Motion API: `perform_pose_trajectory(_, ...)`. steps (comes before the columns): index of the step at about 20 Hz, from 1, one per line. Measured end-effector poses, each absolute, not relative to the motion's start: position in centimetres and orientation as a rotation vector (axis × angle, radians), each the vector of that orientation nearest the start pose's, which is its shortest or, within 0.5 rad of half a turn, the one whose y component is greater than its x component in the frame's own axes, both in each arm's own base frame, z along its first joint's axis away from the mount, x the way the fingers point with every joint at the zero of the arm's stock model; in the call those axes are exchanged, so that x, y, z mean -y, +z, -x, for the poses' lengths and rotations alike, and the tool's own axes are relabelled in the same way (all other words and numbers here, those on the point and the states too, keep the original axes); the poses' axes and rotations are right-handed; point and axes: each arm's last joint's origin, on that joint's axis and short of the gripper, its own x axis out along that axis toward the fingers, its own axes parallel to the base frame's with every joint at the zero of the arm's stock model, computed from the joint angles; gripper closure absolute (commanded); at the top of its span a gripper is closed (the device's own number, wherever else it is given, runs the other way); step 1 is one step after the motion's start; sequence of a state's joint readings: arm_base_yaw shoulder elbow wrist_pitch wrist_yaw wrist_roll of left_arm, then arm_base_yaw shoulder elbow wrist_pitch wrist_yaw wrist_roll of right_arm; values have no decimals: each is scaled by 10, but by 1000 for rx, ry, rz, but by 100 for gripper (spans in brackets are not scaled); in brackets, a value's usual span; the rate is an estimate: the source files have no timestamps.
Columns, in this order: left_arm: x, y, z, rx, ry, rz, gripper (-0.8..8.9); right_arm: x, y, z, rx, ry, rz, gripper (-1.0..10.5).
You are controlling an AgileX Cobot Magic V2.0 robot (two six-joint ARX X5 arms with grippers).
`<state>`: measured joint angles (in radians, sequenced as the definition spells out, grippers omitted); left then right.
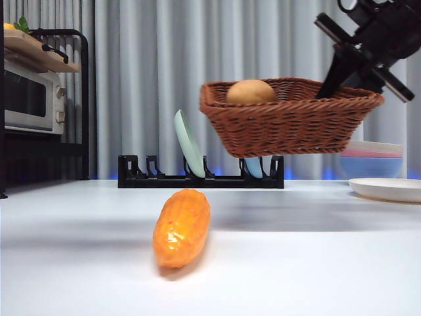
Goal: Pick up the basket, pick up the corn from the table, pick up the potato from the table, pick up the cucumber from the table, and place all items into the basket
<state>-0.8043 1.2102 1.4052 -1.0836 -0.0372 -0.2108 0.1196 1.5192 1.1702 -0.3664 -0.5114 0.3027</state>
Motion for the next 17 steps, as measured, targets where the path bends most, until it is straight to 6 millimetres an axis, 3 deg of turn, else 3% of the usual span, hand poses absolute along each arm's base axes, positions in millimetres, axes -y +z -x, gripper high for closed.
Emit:
perform_pose_trajectory(4,177,316,-155,-962,-600,-95,188,-45,279,-324,-800,513,-449,958)
perform_pose_trajectory(7,191,272,-169,-983,-553,-10,188,-45,279,-324,-800,513,-449,958)
perform_pose_trajectory(16,225,187,-212,-1156,-444,-52,191,-45,280,-325,-791,513,-448,958)
perform_pose_trajectory(17,227,181,-214,-1159,-434,-60,270,-45,280,-325,-791,512,-448,958)
